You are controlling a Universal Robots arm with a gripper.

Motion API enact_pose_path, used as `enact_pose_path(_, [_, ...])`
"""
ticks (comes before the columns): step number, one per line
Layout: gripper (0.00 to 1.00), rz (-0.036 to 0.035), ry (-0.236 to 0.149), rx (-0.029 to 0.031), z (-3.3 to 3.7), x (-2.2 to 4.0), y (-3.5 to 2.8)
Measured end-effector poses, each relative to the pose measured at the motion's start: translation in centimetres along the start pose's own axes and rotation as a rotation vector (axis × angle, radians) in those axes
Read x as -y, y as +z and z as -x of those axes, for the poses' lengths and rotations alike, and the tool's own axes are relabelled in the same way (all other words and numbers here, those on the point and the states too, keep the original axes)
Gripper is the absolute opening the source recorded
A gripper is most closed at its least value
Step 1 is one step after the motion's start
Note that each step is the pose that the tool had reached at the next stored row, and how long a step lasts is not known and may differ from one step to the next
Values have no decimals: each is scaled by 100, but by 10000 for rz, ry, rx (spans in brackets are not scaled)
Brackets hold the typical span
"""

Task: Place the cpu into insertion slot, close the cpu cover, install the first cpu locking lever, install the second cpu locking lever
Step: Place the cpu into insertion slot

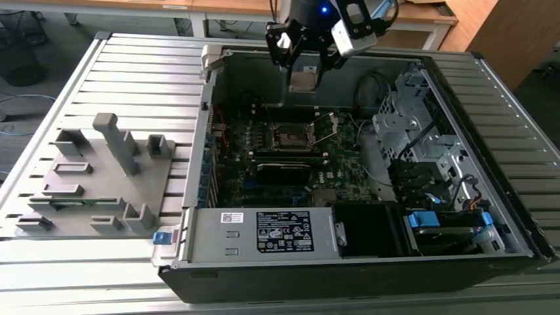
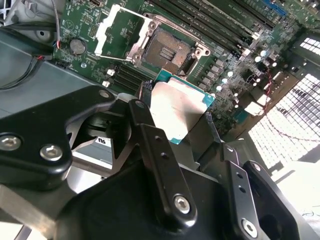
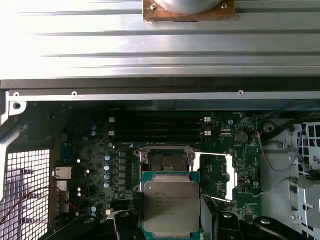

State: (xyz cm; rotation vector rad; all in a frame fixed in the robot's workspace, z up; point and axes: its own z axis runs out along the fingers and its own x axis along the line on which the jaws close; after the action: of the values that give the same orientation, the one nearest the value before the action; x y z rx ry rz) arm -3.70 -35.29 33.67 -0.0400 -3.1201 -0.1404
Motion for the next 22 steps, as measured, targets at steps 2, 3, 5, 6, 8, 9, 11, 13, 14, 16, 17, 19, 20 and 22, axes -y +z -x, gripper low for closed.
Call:
enact_pose_path(2, [54,-2,0,-1,0,2,18])
enact_pose_path(3, [54,-2,0,-1,1,3,29])
enact_pose_path(5, [54,-4,0,-1,1,3,41])
enact_pose_path(6, [54,-5,0,-2,1,4,41])
enact_pose_path(8, [54,-2,0,0,1,4,46])
enact_pose_path(9, [54,0,0,1,1,5,52])
enact_pose_path(11, [54,-3,0,-1,1,7,71])
enact_pose_path(13, [54,-2,0,-1,2,8,92])
enact_pose_path(14, [54,-2,0,0,2,9,102])
enact_pose_path(16, [54,-3,0,-1,2,10,115])
enact_pose_path(17, [54,-5,1,-2,2,10,116])
enact_pose_path(19, [54,-5,0,-2,2,11,116])
enact_pose_path(20, [54,-4,0,-1,2,11,117])
enact_pose_path(22, [54,1,0,1,2,11,123])
